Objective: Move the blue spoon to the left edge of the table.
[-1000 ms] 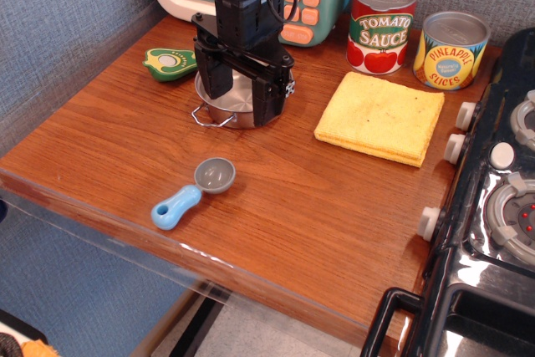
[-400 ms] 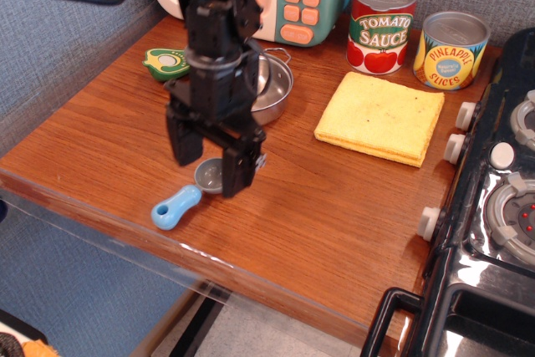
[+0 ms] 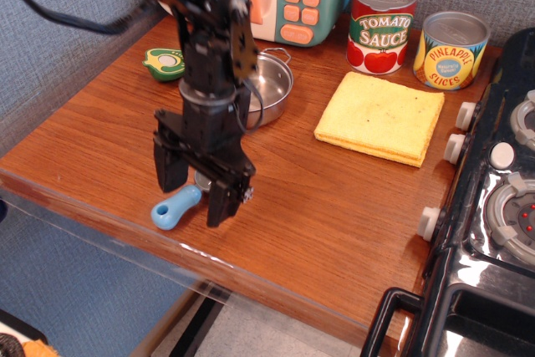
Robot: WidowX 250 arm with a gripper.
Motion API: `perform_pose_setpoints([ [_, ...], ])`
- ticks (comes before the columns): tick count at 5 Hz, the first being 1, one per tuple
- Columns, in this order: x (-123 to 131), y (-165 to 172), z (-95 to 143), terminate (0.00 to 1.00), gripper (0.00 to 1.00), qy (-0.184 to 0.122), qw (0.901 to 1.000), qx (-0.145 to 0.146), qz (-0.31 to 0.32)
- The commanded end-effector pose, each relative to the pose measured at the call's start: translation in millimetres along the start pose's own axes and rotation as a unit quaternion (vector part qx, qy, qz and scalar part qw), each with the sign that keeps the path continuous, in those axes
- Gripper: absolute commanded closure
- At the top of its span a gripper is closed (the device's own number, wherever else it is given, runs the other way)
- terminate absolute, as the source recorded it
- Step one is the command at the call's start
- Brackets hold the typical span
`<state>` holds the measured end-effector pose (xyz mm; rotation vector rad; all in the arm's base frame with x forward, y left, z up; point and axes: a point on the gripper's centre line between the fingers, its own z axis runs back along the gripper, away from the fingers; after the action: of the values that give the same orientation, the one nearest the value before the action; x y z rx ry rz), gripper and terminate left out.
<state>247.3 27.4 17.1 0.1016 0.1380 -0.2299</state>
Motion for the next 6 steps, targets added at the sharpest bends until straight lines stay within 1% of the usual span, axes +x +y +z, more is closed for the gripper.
perform_pose_setpoints([
  [1, 17, 13, -6, 0.00, 0.00, -0.002, 0.9988, 0.024, 0.042],
  [2, 16, 17, -6, 0.00, 1.00, -0.007, 0.9985, 0.022, 0.050],
  [3, 14, 15, 1, 0.00, 1.00, -0.020, 0.9988, 0.017, 0.041],
  [4, 10, 10, 13, 0.00, 1.00, -0.035, 0.9989, 0.006, 0.030],
  [5, 9, 19, 42, 0.00, 1.00, -0.061, 0.9973, -0.026, 0.032],
  [6, 8, 59, 56, 0.00, 1.00, -0.081, 0.9920, -0.017, 0.095],
])
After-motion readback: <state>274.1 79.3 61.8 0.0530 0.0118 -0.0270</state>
